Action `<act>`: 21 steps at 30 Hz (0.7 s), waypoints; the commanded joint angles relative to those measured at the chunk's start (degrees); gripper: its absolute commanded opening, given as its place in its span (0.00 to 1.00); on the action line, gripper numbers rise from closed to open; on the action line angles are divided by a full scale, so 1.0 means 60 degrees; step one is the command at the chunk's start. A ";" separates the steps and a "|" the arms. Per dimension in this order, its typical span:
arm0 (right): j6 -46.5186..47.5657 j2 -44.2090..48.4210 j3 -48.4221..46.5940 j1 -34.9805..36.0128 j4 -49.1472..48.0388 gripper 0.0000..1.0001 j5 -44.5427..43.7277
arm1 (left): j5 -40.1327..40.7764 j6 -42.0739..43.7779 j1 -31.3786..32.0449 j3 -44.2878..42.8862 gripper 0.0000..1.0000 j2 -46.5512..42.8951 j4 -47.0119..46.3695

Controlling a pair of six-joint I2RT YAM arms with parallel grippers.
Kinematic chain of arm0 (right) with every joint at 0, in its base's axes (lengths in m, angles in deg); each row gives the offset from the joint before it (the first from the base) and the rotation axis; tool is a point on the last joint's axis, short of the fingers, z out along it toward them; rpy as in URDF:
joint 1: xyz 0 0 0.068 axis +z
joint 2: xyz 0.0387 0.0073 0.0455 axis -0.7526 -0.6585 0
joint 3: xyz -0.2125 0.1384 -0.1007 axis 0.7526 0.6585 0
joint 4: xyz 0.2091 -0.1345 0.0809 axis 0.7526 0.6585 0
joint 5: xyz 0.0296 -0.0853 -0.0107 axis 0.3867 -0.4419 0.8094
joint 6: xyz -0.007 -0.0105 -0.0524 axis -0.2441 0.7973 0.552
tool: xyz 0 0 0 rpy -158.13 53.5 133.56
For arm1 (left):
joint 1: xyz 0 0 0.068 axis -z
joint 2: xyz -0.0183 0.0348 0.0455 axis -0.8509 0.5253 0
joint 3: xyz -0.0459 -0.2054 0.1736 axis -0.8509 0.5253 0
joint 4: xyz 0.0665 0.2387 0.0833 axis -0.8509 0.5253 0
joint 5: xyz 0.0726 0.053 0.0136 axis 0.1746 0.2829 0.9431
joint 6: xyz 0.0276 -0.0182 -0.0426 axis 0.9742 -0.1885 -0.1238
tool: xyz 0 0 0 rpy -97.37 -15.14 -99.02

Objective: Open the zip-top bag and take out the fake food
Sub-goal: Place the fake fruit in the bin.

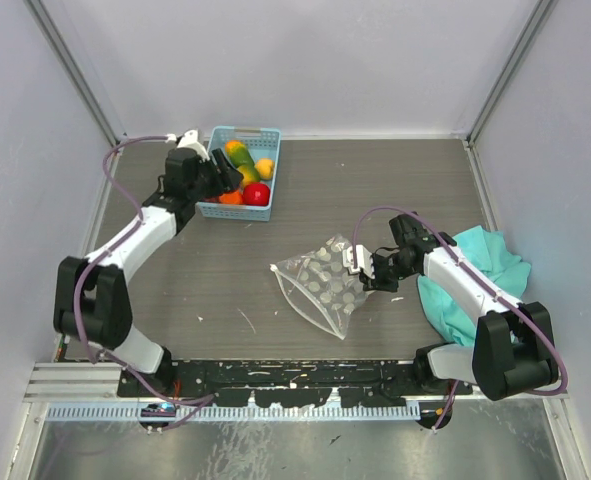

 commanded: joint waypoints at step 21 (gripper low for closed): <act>-0.0017 0.0276 -0.0059 -0.0131 -0.0050 0.06 0.0276 | 0.1194 0.0797 -0.0044 -0.3970 0.98 0.3195 0.2528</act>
